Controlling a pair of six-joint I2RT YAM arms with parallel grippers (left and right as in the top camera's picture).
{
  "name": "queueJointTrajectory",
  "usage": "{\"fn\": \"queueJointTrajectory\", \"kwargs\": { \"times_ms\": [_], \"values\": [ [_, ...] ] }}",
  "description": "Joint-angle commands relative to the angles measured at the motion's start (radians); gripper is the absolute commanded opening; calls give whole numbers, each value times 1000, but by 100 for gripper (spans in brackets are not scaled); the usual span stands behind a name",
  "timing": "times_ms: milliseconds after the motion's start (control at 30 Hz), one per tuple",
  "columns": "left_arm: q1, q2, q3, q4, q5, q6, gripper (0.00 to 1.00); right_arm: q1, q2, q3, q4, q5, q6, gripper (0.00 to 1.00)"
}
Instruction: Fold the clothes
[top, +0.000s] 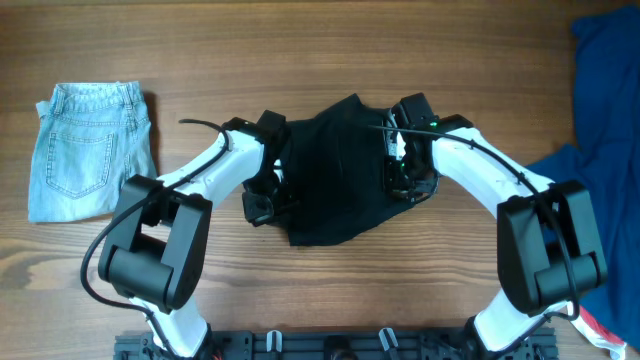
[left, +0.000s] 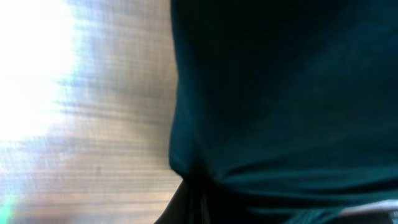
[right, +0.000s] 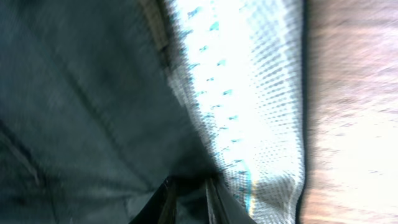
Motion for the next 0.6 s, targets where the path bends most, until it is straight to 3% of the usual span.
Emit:
{"fn": "queueJointTrajectory", "kwargs": {
  "times_ms": [0, 233, 400, 500, 567],
  "values": [
    [-21, 16, -10, -51, 10, 5, 4, -77, 38, -17, 40, 232, 8, 20],
    [-134, -19, -10, -50, 6, 5, 4, -111, 38, 1, 89, 231, 2, 20],
    [-153, -117, -9, -25, -94, 9, 5, -111, 27, 42, 52, 209, 2, 20],
    [-136, -210, 3, -11, -166, 32, 13, -112, -4, 75, 14, 206, 1, 19],
    [-118, -275, 19, -9, -217, 42, 25, -112, -37, 97, -2, 206, 1, 19]
  ]
}}
